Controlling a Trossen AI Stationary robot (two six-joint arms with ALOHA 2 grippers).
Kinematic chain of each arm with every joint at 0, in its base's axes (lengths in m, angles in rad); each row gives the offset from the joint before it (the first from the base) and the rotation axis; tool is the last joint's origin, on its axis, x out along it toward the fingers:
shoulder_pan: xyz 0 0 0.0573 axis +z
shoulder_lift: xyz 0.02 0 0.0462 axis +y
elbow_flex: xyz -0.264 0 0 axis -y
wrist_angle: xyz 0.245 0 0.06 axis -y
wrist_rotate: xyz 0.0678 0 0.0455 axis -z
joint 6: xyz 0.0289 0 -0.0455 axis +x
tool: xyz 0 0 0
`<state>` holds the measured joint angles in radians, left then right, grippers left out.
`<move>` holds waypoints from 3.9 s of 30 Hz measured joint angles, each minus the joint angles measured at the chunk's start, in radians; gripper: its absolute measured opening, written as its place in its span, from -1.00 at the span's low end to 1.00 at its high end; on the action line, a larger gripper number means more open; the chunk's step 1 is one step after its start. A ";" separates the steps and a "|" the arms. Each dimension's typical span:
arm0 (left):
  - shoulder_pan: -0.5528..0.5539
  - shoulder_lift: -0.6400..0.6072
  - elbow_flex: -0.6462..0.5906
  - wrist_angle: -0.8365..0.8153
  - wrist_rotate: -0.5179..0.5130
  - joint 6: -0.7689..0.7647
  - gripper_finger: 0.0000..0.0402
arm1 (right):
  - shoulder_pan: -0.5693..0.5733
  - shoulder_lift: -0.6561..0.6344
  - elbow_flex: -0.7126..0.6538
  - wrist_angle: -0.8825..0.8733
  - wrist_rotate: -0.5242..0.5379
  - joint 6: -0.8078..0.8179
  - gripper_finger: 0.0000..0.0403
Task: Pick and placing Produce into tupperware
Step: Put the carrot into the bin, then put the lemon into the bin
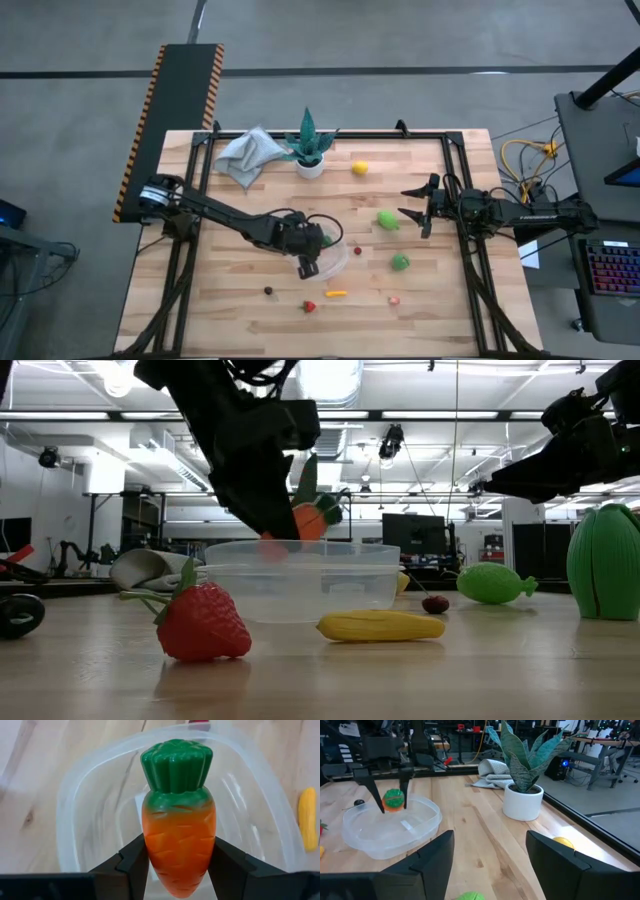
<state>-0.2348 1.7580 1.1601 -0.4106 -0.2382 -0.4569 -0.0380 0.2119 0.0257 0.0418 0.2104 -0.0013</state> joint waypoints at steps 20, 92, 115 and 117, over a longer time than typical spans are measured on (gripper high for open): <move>0.000 0.005 0.037 0.010 0.046 0.063 0.14 | 0.000 0.000 0.000 0.000 0.000 0.000 0.22; 0.135 -1.701 -1.152 0.587 0.038 0.540 -1.00 | 0.000 0.010 0.000 0.161 0.042 -0.072 0.17; 0.135 -1.688 -1.152 0.587 -0.086 0.617 -1.00 | -0.242 1.009 0.743 -0.205 0.140 0.031 0.50; 0.135 -1.691 -1.151 0.586 -0.112 0.628 -1.00 | -0.287 1.086 0.802 -0.232 0.056 0.054 0.51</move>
<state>-0.0994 0.0669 0.0094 0.1758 -0.3506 0.1716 -0.3251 1.2981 0.8273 -0.1902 0.2667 0.0531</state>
